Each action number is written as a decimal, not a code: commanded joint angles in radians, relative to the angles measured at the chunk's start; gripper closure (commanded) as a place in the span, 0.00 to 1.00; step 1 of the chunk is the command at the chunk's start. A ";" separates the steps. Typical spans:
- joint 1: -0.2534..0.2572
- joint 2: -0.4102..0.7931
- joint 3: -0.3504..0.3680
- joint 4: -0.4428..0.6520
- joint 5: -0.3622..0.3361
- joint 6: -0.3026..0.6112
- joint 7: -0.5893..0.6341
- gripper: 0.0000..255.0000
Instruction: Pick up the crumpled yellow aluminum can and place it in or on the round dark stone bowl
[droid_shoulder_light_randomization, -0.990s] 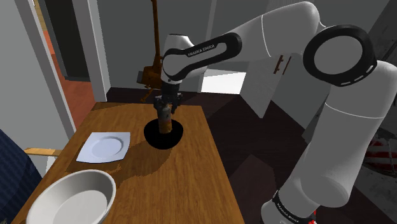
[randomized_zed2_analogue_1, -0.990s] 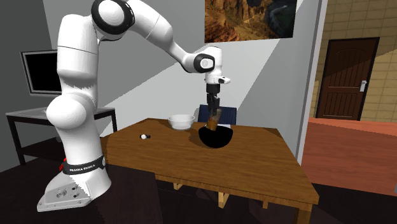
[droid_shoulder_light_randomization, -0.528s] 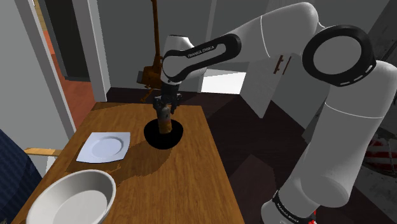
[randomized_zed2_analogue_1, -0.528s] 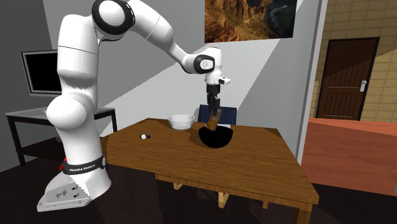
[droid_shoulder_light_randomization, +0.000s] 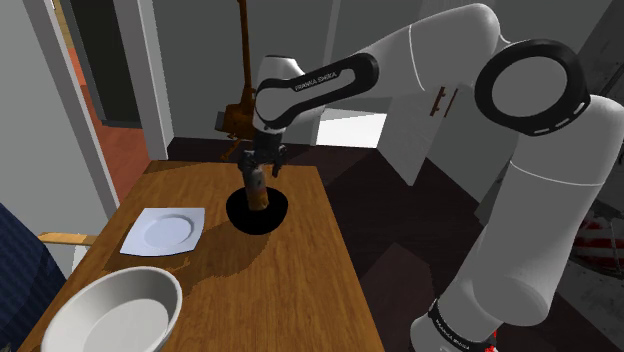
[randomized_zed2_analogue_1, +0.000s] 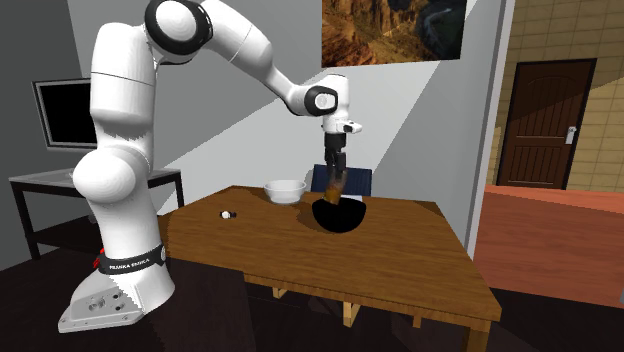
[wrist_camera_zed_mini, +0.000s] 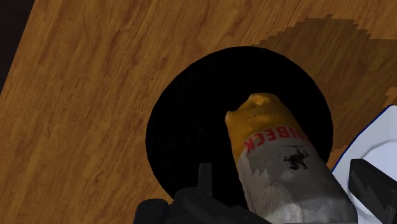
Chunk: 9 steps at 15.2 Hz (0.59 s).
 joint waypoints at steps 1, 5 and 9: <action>-0.003 -0.023 -0.001 0.024 0.001 -0.048 -0.002 0.00; -0.006 -0.045 -0.003 0.057 0.002 -0.103 -0.003 0.00; -0.006 -0.045 -0.003 0.057 0.002 -0.103 -0.003 0.00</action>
